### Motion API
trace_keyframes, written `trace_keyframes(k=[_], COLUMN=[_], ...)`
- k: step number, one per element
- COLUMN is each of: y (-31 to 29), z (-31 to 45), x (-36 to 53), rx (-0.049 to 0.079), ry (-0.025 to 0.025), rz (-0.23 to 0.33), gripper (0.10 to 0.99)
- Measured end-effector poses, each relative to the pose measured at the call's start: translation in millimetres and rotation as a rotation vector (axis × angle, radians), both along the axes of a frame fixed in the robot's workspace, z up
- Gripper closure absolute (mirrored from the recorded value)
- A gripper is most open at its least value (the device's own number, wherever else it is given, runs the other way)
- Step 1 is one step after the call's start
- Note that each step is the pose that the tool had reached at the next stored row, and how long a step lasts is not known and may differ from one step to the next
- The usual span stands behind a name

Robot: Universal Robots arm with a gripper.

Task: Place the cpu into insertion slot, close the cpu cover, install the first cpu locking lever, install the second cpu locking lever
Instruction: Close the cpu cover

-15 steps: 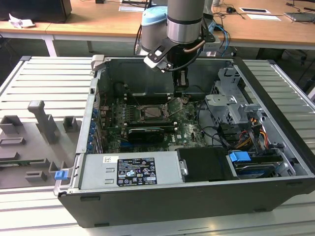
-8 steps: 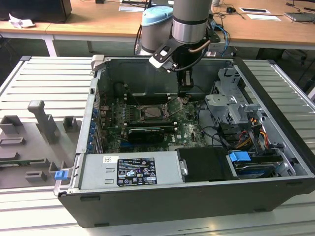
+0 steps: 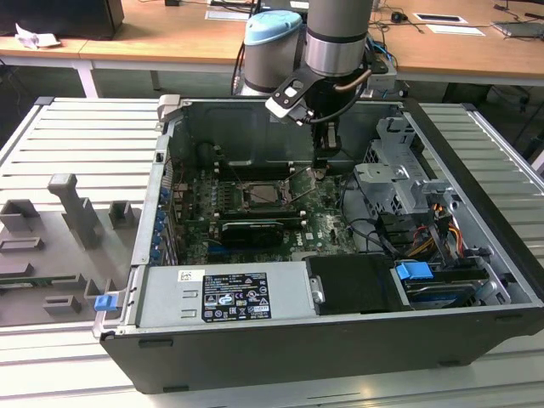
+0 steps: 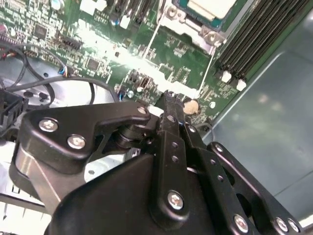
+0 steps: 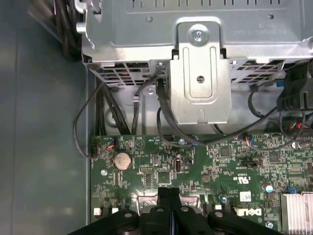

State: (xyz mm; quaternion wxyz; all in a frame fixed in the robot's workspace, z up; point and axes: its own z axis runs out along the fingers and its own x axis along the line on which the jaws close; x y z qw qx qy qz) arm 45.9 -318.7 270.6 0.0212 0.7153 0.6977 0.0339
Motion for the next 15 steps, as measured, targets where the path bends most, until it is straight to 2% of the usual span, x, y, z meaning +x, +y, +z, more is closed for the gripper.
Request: trace_keyframes(k=[2, 6, 8, 10, 11, 13, 15], y=[0.0, 0.0, 0.0, 0.0, 0.0, 0.0, 0.0], z=[-1.6, -13.0, -19.5, -23.7, -23.8, -24.0, -23.9], x=[0.8, 8.6, 13.4, 13.9, 13.2, 2.2, -3.7], rx=[0.0, 0.0, 0.0, 0.0, 0.0, 0.001, 0.001], ry=[0.0, 0.0011, 0.0034, 0.0044, 0.0052, 0.0059, 0.0058], rz=[0.0, 0.0, 0.0, 0.0, 0.0, 0.0, 0.0], gripper=[0.98, 0.98, 0.98, 0.98, 0.98, 0.98, 0.98])
